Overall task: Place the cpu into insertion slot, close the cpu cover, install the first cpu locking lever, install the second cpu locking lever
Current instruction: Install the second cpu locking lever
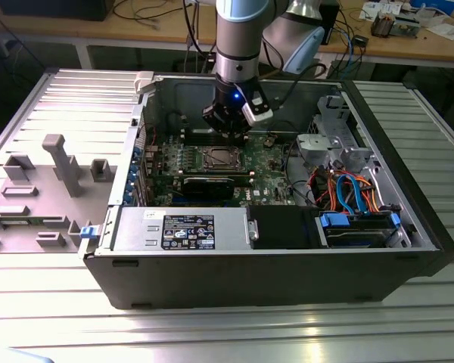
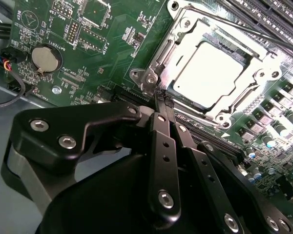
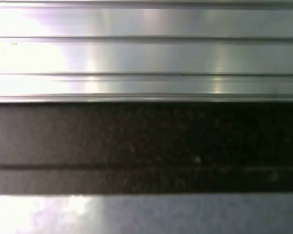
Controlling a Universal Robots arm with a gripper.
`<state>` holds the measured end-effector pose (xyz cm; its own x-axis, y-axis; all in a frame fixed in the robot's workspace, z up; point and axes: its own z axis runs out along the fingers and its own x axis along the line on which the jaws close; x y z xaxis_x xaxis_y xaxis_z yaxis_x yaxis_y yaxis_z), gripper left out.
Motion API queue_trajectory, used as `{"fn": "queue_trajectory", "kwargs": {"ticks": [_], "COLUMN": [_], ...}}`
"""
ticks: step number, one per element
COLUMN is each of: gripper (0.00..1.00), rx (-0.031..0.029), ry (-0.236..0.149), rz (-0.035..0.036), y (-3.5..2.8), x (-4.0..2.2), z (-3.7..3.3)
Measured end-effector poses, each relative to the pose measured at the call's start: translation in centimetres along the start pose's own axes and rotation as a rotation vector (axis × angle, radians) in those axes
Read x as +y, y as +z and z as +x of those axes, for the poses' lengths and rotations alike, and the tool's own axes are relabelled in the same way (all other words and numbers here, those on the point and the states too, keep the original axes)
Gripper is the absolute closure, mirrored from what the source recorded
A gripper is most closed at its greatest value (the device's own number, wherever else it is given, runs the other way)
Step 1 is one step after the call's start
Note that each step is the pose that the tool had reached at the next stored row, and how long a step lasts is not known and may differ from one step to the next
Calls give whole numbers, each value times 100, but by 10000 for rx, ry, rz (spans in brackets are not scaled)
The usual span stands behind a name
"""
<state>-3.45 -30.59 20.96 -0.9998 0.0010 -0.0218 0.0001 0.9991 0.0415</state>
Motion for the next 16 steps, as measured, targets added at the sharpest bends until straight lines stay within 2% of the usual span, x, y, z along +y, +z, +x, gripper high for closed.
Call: {"fn": "queue_trajectory", "kwargs": {"ticks": [10, 15, 16], "gripper": [89, 89, 89], "rx": [1, 1, 1], "ry": [-1, 1, 0], "rz": [1, 0, 0], "y": [-1, -2, -3], "x": [-11, -41, -63], "z": [0, 0, 0]}}
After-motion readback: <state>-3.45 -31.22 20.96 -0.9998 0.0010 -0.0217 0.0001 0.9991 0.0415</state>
